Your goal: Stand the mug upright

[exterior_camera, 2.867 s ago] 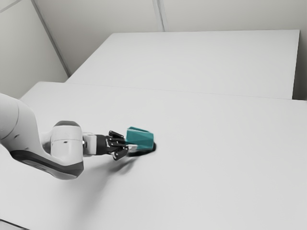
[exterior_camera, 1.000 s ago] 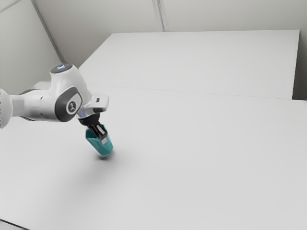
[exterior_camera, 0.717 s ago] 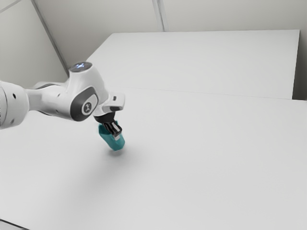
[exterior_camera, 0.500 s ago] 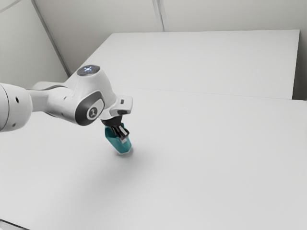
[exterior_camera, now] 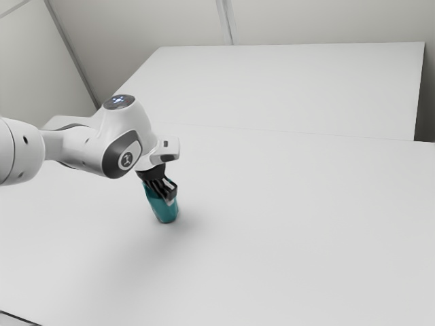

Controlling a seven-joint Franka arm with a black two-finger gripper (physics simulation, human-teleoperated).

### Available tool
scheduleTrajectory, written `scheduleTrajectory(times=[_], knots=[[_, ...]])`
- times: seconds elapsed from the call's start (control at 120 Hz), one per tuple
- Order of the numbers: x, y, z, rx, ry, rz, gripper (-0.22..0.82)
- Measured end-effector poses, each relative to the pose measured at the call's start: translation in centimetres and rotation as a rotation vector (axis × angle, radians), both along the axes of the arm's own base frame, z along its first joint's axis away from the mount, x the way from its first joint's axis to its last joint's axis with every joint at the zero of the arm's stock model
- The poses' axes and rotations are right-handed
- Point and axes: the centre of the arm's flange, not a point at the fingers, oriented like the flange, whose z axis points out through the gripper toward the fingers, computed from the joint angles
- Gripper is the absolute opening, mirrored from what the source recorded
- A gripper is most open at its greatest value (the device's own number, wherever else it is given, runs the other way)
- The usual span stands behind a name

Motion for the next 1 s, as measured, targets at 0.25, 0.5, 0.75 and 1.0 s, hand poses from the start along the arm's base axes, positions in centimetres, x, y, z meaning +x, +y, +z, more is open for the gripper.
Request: scheduleTrajectory(times=[0.25,0.5,0.75,1.0], knots=[[-0.6,-1.1,3.1,-0.021,-0.046,-0.005,0.38],[5.7,-0.5,13.7,-0.007,-0.136,0.027,0.52],[7.9,2.6,19.8,-0.031,-0.059,0.075,0.56],[4.8,10.3,22.9,-0.06,-0.005,0.178,0.58]])
